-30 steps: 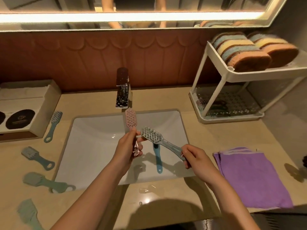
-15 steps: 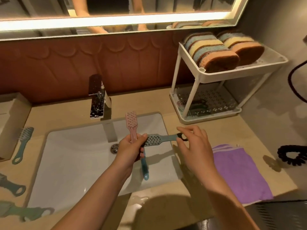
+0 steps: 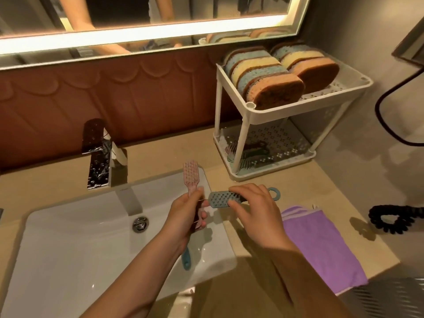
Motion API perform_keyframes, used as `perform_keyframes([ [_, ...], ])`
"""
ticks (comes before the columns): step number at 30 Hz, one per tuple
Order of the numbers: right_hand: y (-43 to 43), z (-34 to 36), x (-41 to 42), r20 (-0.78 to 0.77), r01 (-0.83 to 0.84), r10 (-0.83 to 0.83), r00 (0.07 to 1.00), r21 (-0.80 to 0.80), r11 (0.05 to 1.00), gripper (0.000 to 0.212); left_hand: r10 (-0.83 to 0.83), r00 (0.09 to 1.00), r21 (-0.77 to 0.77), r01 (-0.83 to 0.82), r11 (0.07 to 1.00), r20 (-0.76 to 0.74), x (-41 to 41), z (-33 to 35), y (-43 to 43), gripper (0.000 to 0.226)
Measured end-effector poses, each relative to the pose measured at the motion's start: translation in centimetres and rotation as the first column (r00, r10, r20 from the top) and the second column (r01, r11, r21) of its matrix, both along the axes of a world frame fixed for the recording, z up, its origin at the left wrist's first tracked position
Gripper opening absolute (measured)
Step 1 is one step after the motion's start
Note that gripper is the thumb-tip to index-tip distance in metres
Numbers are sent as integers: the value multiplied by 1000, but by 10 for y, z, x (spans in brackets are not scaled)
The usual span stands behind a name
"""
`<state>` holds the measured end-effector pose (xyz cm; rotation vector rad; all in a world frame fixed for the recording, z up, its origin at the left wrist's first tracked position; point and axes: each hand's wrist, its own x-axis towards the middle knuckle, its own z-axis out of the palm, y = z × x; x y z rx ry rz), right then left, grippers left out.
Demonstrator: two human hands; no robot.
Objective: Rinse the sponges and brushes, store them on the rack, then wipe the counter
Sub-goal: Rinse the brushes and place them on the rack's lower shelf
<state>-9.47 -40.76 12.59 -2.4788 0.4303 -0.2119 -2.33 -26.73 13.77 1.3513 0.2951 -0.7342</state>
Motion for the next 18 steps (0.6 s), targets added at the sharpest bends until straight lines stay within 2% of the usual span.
perform_keyframes([
  [5, -42, -14, 10, 45, 140, -142, 989, 36, 989, 26, -40, 997, 36, 43, 998, -63, 29, -2, -16, 24],
  [12, -96, -21, 30, -62, 245, -246, 967, -23, 969, 28, -108, 992, 50, 111, 993, -64, 56, -5, -33, 27],
  [18, -127, -30, 87, -148, 296, -295, 944, -16, 955, 30, -132, 989, 72, 137, 988, -65, 72, -15, -42, 29],
])
